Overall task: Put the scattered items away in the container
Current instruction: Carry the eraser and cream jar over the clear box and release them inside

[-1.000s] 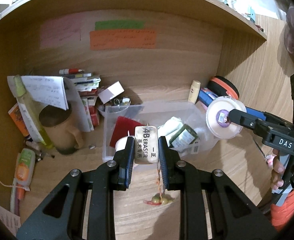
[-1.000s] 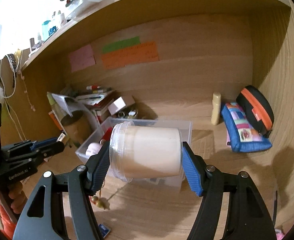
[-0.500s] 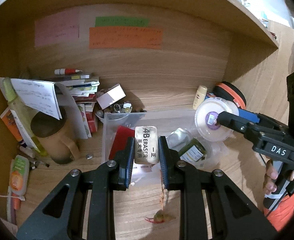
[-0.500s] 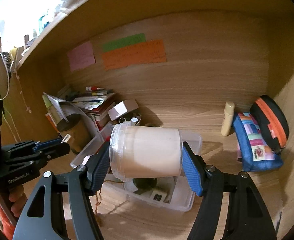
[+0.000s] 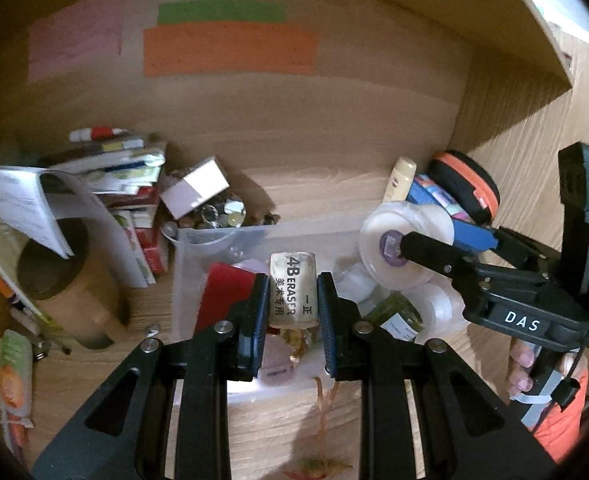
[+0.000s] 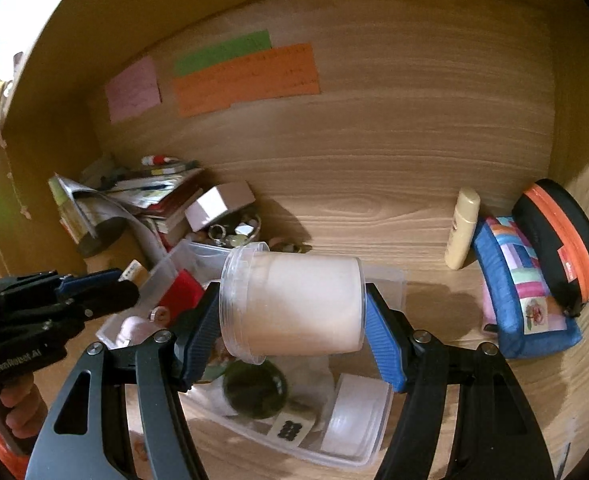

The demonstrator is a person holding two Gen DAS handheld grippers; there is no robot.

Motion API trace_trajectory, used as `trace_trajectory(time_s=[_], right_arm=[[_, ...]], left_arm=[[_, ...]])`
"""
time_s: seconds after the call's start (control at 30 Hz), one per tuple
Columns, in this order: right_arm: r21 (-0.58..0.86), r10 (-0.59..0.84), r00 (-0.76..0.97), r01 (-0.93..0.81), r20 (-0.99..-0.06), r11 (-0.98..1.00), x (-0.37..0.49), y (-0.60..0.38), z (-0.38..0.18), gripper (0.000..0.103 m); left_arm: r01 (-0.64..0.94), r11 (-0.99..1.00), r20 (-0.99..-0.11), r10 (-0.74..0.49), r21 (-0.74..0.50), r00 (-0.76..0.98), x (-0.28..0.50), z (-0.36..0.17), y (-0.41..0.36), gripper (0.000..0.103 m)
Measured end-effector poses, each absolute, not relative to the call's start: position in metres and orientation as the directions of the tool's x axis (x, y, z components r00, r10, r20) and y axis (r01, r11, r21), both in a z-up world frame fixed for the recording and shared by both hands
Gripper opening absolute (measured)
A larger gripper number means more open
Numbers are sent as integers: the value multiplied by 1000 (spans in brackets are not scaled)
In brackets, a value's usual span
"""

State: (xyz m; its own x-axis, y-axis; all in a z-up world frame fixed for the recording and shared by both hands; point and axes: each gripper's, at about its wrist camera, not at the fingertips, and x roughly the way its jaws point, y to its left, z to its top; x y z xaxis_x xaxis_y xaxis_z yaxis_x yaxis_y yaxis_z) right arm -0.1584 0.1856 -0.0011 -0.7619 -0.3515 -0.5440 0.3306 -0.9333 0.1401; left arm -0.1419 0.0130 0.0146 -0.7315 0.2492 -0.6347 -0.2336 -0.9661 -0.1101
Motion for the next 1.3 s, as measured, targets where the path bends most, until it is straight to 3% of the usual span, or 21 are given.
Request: trace_trajectory(time_s=[0.47, 0.93, 1.3], right_arm=[[128, -324, -732, 312, -599, -942, -175, 183, -25, 64], [74, -276, -721, 299, -635, -951, -182, 175, -38, 66], [76, -281, -722, 303, -632, -950, -180, 174, -35, 70]], left_arm=[[-236, -961, -710, 266, -144, -651, -176, -27, 19, 23], [-229, -966, -713, 242, -116, -658, -176, -32, 18, 24], [-233, -967, -710, 237, -106, -663, -175, -30, 18, 35]])
